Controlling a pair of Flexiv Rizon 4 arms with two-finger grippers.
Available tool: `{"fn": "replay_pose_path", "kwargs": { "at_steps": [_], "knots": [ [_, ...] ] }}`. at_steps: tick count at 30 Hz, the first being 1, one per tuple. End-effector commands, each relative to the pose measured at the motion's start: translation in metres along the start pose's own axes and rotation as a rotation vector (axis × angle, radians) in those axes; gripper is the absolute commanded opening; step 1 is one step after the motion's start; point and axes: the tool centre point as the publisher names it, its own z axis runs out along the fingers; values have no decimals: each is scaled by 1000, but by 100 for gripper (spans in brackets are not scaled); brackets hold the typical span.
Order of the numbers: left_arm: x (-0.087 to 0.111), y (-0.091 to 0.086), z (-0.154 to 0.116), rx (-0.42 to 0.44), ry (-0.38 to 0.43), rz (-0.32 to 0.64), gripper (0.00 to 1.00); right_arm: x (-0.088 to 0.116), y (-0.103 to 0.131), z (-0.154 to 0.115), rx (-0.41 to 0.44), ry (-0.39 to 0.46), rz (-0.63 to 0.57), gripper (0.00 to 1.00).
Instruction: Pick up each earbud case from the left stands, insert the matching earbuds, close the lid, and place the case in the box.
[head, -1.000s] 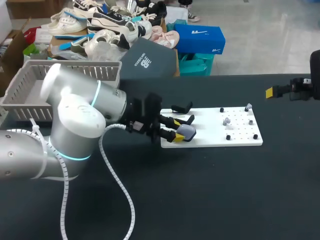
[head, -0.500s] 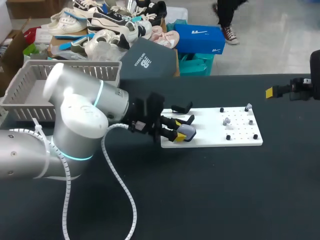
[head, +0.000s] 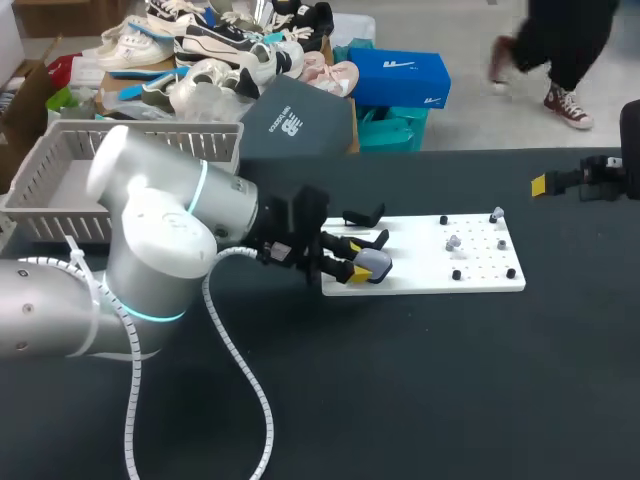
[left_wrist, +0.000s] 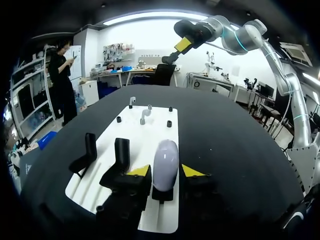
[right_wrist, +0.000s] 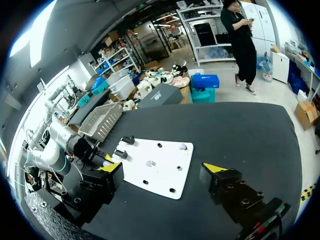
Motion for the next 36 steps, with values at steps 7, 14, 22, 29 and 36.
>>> {"fn": "replay_pose_path", "kwargs": {
  "at_steps": [7,14,22,29,36],
  "knots": [
    [-1,4,4,-6,8,-8,24,0,0,0,0,0,-1,100],
    [-1,4,0,-7,6,-14,3,0,0,0,0,0,-1,100],
    [-6,-1,-10,-7,-10,-22,0,0,0,0,0,0,-1,100],
    [-17,-4,-29,-98,-39,-72,0,0,0,0,0,0,-1,100],
    [-23,-18,-52,-216,-53,-109,0,0,0,0,0,0,-1,100]
  ]
}}
